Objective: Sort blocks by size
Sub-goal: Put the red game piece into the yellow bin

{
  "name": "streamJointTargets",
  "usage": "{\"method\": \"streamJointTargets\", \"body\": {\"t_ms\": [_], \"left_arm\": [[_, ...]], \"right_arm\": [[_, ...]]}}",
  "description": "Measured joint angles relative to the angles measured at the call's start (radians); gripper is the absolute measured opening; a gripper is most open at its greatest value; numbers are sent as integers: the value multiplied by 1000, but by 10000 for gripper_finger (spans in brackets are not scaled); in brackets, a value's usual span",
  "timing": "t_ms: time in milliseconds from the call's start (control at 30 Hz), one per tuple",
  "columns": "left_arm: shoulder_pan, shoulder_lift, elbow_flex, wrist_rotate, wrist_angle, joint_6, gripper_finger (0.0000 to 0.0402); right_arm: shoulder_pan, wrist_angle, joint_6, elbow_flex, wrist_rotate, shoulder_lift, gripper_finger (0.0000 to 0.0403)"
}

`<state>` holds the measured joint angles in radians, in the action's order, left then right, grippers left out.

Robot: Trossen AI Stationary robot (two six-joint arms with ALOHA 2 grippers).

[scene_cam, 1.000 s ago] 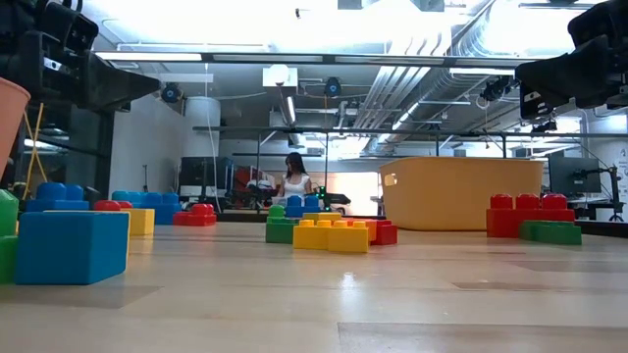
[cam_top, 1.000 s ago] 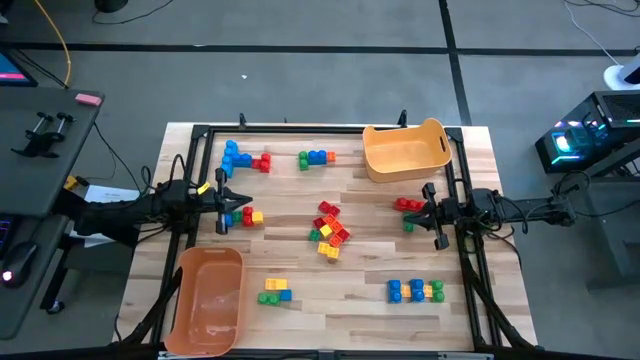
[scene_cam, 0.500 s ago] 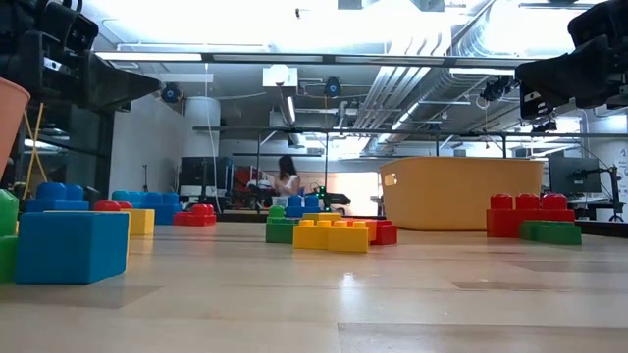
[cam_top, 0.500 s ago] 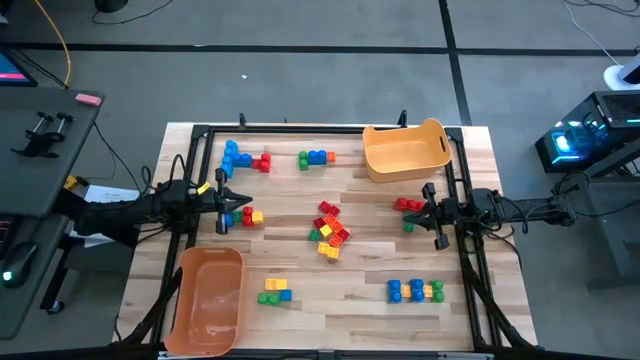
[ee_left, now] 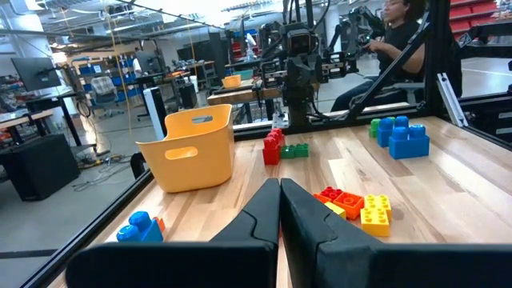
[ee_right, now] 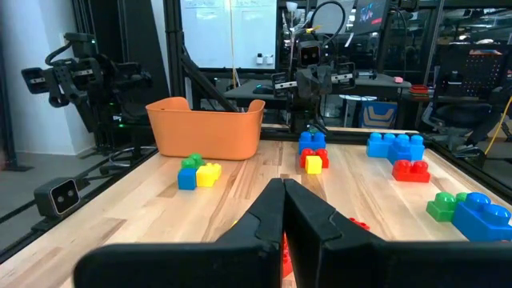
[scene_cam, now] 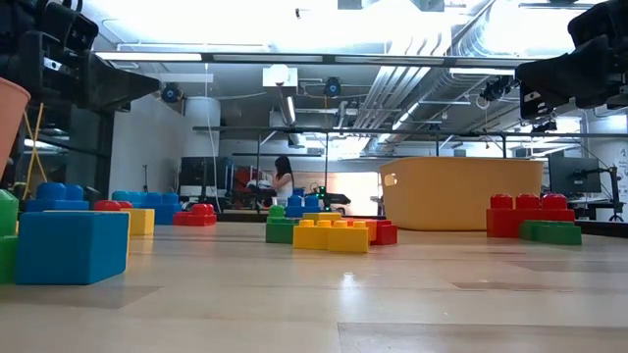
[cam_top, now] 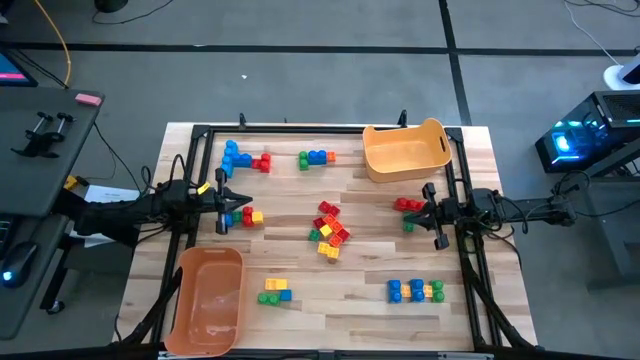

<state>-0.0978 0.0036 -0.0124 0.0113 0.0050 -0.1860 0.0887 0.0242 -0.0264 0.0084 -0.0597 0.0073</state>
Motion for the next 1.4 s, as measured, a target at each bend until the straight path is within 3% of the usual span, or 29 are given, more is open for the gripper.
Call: {"method": "streamJointTargets", "body": {"t_ms": [100, 200, 333, 400, 500, 567, 700, 833, 967, 1067, 1167, 1400], "left_arm": [[0, 0, 0, 0, 0, 0, 1], [0, 1, 0, 0, 0, 0, 1], [0, 3, 0, 0, 0, 0, 1], [0, 4, 0, 0, 0, 0, 1], [0, 4, 0, 0, 0, 0, 1], [0, 3, 0, 0, 0, 0, 1], [0, 3, 0, 0, 0, 0, 1], [0, 3, 0, 0, 0, 0, 1], [0, 3, 0, 0, 0, 0, 1], [0, 3, 0, 0, 0, 0, 1], [0, 3, 0, 0, 0, 0, 1], [0, 3, 0, 0, 0, 0, 1]], "right_arm": [[-4, 105, 8, 0, 56, 12, 1], [-4, 366, 231, 8, 129, 17, 1], [-4, 784, 491, 29, 377, 18, 1], [-8, 801, 514, 56, 431, 20, 1], [-10, 512, 528, 210, 309, 67, 2], [-10, 100, 516, 375, 260, 142, 13], [-10, -621, 455, 683, 281, 379, 67], [-10, -995, 498, 828, 295, 615, 145], [-13, -1124, 529, 854, 290, 817, 219], [-62, -1128, 567, 854, 261, 968, 252], [-135, -1097, 541, 854, 186, 1119, 260], [-256, -1048, 500, 855, 154, 1361, 261]]}}
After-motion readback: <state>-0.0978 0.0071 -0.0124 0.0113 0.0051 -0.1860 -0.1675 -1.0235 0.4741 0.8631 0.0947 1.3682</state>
